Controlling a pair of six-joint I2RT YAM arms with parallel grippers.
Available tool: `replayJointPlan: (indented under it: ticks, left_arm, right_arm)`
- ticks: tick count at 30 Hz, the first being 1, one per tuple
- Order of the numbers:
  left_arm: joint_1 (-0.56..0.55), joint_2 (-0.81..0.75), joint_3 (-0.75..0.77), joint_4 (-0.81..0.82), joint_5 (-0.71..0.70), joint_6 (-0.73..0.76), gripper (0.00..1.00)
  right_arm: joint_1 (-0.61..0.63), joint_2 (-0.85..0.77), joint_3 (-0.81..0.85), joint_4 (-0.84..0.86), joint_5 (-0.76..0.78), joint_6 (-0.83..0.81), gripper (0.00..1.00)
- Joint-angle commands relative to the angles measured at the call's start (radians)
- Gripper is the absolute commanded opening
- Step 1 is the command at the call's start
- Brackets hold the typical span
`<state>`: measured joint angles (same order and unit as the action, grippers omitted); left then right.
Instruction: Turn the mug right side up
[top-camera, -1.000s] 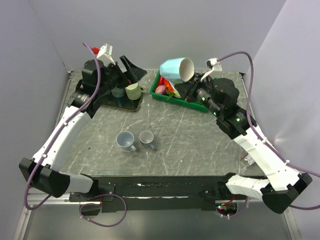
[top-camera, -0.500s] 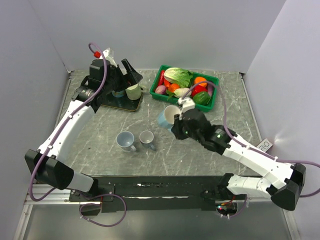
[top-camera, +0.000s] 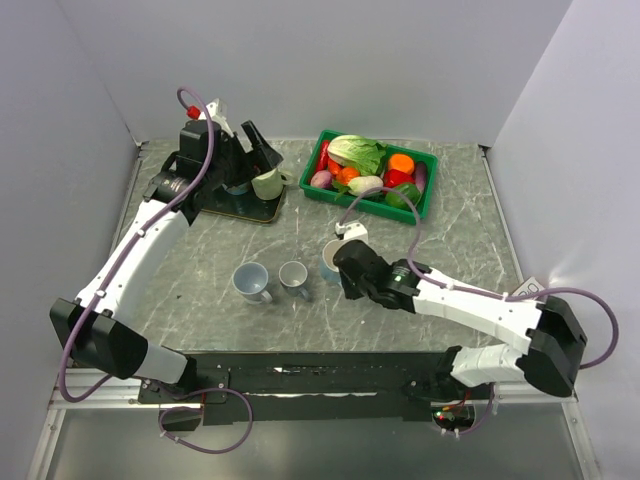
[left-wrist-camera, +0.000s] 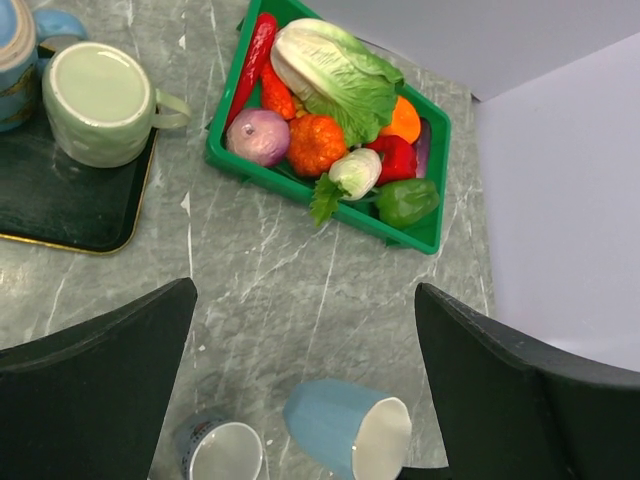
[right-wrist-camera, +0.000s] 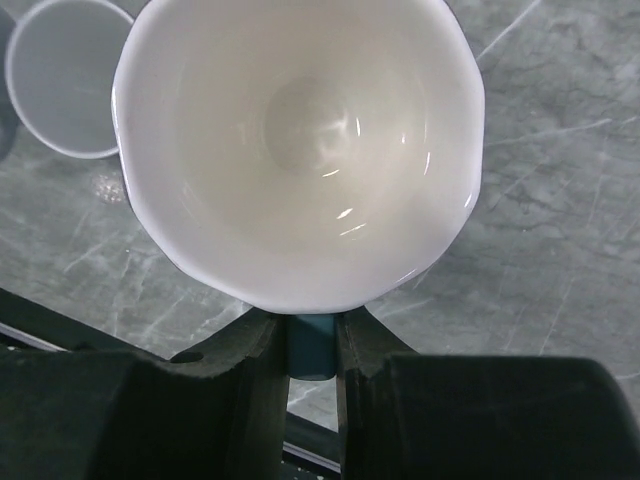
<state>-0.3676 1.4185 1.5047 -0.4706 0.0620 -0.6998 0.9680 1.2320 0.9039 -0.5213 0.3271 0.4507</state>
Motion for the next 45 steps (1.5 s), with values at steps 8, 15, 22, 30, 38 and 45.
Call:
replayJointPlan:
  ticks: [8,15,22,30,38,45]
  left_arm:
    - [0.022,-0.052,0.005,-0.057,-0.059,0.017,0.96]
    - [0.025,-0.053,-0.032,-0.089,-0.059,0.036,0.96]
    - [0.027,-0.069,-0.066,-0.085,-0.08,0.01,0.96]
    - [0.029,-0.047,-0.066,-0.079,-0.079,-0.003,0.96]
    - [0.032,-0.026,-0.048,-0.071,-0.088,-0.012,0.96]
    - [0.033,0.005,-0.032,-0.062,-0.091,0.01,0.96]
  right_arm:
    - [0.044,0.138,0.096,0.061,0.095,0.132,0.0]
    - [0.052,0.253,0.173,0.03,0.118,0.16,0.0]
    - [0.058,0.319,0.227,-0.051,0.082,0.213,0.0]
    - [0.06,0.304,0.202,-0.056,0.055,0.206,0.18]
    - [0.089,0.302,0.17,-0.029,0.041,0.206,0.48]
    - [0.107,0.219,0.184,-0.132,0.084,0.252,0.8]
